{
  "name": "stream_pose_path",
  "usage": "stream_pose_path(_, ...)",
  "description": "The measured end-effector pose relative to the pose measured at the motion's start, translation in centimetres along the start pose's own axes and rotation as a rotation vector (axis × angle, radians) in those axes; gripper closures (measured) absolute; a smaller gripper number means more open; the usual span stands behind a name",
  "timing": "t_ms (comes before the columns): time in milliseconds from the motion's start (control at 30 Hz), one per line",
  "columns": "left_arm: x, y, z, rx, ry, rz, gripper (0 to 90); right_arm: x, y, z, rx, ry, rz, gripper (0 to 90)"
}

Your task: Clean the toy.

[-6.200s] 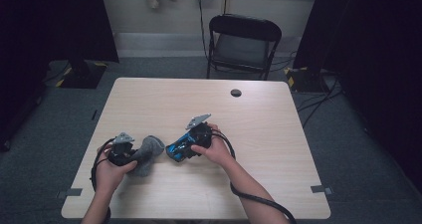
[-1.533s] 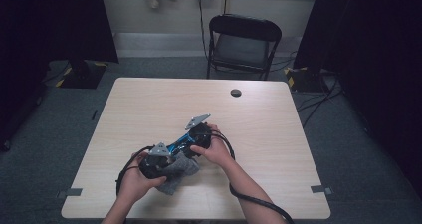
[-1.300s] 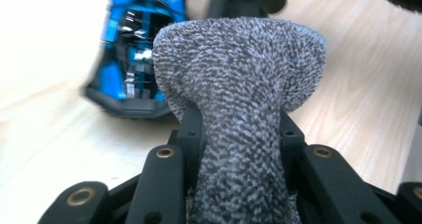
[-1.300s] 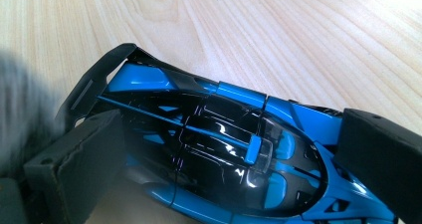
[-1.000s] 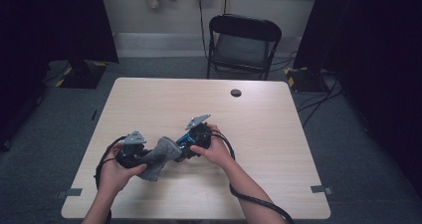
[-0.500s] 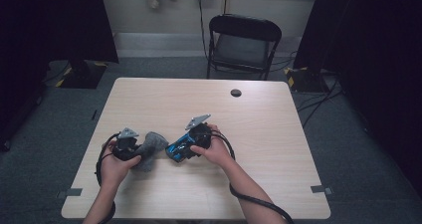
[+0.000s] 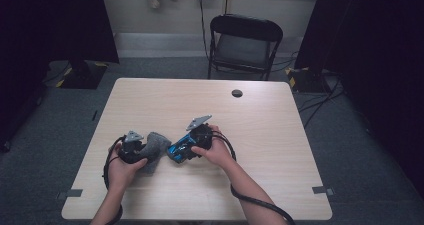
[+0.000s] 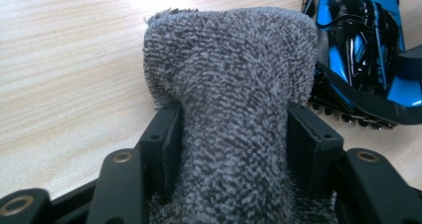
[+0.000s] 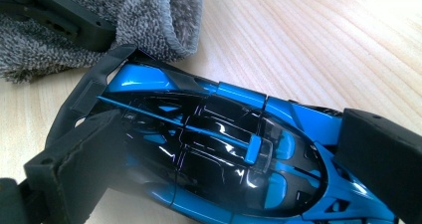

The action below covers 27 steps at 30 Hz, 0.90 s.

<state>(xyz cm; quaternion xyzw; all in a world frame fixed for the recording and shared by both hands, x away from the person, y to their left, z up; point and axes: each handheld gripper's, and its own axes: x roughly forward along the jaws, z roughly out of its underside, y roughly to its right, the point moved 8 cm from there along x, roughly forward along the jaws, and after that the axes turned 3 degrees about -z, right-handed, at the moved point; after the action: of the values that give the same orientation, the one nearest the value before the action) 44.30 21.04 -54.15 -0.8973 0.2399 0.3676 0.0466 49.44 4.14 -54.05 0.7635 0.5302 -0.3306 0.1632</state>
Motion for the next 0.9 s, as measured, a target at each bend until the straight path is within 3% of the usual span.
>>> stream_pose_path(233,-0.3,-0.2,0.1,0.0,-0.006,-0.023,42.9,0.0,0.0,0.0,0.001,-0.002,0.0,0.0)
stream_pose_path(400,-0.3,0.1,0.1,0.011,-0.024,-0.006,43.4,0.0,0.0,0.0,0.001,-0.004,0.0,0.0)
stream_pose_path(433,-0.4,0.1,0.1,0.025,-0.025,-0.008,47.6,0.0,0.0,0.0,0.001,-0.004,0.0,0.0)
stream_pose_path(500,-0.4,0.2,0.2,0.017,-0.037,-0.005,55.8,0.0,0.0,0.0,0.001,-0.005,0.0,0.0)
stream_pose_path(600,-0.4,0.5,0.2,0.009,-0.06,0.003,61.2,0.0,-0.1,0.0,0.001,-0.006,0.001,0.0)
stream_pose_path(900,-0.5,2.1,0.4,0.023,-0.105,0.061,67.9,0.0,-0.1,0.0,0.001,-0.006,0.0,0.0)
